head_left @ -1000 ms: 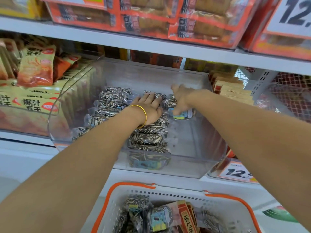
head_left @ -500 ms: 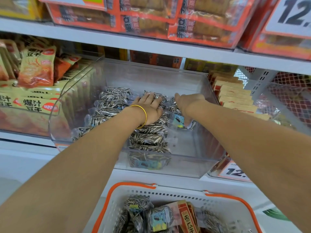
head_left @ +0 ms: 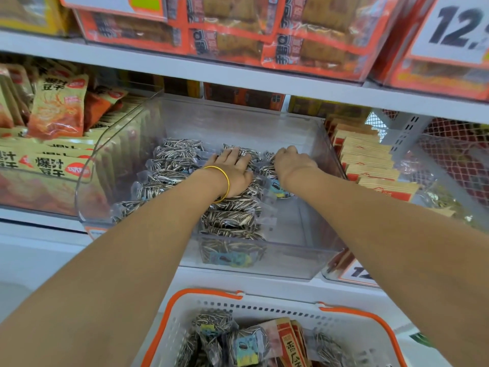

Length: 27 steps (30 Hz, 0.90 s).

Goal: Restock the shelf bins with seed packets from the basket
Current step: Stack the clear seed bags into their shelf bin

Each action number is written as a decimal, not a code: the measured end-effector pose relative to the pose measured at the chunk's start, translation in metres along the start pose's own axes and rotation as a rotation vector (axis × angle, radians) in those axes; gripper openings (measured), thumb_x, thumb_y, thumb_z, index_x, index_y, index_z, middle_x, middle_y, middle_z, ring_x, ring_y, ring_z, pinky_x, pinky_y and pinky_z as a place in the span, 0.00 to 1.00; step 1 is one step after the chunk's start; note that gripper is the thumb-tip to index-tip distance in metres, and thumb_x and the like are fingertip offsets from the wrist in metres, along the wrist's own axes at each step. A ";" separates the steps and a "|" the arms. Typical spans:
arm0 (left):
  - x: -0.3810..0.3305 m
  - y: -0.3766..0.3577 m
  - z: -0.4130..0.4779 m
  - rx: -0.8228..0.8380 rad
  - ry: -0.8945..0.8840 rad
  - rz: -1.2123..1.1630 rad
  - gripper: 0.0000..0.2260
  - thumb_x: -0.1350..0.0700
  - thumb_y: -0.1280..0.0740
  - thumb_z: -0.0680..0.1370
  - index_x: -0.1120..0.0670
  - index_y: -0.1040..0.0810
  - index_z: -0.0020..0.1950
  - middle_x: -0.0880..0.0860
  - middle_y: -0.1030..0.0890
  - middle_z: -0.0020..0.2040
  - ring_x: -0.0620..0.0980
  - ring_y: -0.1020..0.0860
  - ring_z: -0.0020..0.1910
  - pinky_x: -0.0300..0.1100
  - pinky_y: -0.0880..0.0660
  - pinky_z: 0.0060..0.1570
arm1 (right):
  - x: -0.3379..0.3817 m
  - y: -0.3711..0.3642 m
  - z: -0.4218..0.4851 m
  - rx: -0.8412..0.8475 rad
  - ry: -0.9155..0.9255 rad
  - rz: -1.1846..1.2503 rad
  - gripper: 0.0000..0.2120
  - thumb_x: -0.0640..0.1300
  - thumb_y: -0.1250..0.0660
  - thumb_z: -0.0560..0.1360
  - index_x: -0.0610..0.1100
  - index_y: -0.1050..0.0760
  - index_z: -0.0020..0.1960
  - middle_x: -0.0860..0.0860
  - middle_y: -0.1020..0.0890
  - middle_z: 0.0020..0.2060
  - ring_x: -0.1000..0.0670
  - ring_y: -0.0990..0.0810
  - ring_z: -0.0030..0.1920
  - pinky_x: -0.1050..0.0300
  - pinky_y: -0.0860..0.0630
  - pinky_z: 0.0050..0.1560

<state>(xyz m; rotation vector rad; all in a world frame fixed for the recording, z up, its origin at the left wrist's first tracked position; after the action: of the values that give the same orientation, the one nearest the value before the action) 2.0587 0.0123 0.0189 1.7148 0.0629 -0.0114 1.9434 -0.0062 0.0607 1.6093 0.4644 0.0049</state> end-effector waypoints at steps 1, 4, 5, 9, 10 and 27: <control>0.000 0.001 0.001 -0.003 0.000 0.006 0.25 0.45 0.56 0.82 0.50 0.56 0.77 0.54 0.58 0.78 0.52 0.58 0.76 0.52 0.58 0.74 | -0.002 0.002 -0.001 0.015 -0.015 0.057 0.25 0.35 0.40 0.77 0.35 0.43 0.72 0.40 0.37 0.68 0.39 0.33 0.68 0.49 0.30 0.61; 0.001 0.007 0.000 -0.026 0.006 0.011 0.25 0.45 0.55 0.82 0.49 0.54 0.77 0.54 0.56 0.78 0.53 0.57 0.77 0.52 0.56 0.74 | -0.004 0.014 -0.010 0.004 -0.028 0.187 0.23 0.33 0.40 0.76 0.35 0.38 0.70 0.40 0.35 0.67 0.40 0.32 0.67 0.49 0.30 0.61; 0.000 0.012 -0.003 -0.035 0.006 -0.013 0.24 0.45 0.55 0.82 0.50 0.53 0.77 0.55 0.55 0.78 0.53 0.56 0.77 0.52 0.55 0.74 | -0.006 0.020 -0.015 -0.019 -0.019 0.217 0.21 0.32 0.40 0.76 0.35 0.36 0.69 0.39 0.34 0.67 0.39 0.30 0.66 0.49 0.29 0.61; -0.005 0.051 -0.041 -0.229 -0.075 -0.167 0.23 0.48 0.50 0.82 0.56 0.42 0.75 0.61 0.41 0.75 0.58 0.43 0.74 0.50 0.44 0.72 | -0.011 0.043 -0.048 -0.149 0.077 0.306 0.09 0.28 0.40 0.74 0.33 0.27 0.52 0.38 0.24 0.51 0.38 0.24 0.60 0.49 0.27 0.54; -0.010 0.065 -0.060 -0.351 -0.128 -0.196 0.23 0.49 0.49 0.81 0.58 0.37 0.73 0.62 0.34 0.71 0.60 0.37 0.70 0.49 0.40 0.69 | -0.015 0.049 -0.061 -0.217 0.115 0.320 0.08 0.28 0.40 0.73 0.34 0.27 0.50 0.39 0.24 0.48 0.38 0.24 0.59 0.50 0.27 0.53; -0.052 -0.190 -0.211 0.334 -0.122 -0.170 0.13 0.56 0.44 0.80 0.57 0.22 0.54 0.56 0.20 0.51 0.54 0.23 0.50 0.48 0.26 0.52 | 0.003 -0.298 -0.203 0.488 0.154 0.625 0.14 0.40 0.38 0.77 0.38 0.29 0.62 0.44 0.21 0.56 0.44 0.22 0.55 0.53 0.25 0.53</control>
<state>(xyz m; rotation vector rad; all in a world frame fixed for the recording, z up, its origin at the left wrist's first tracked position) 1.9917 0.2466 -0.1357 2.0339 0.1209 -0.2654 1.8025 0.1939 -0.2044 2.1899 0.0574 0.5248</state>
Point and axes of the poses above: each hand's wrist, its own z-axis towards the middle knuckle, its own y-axis out of the back of the hand, x = y × z, the point moved 7 cm from there along z, towards the middle knuckle
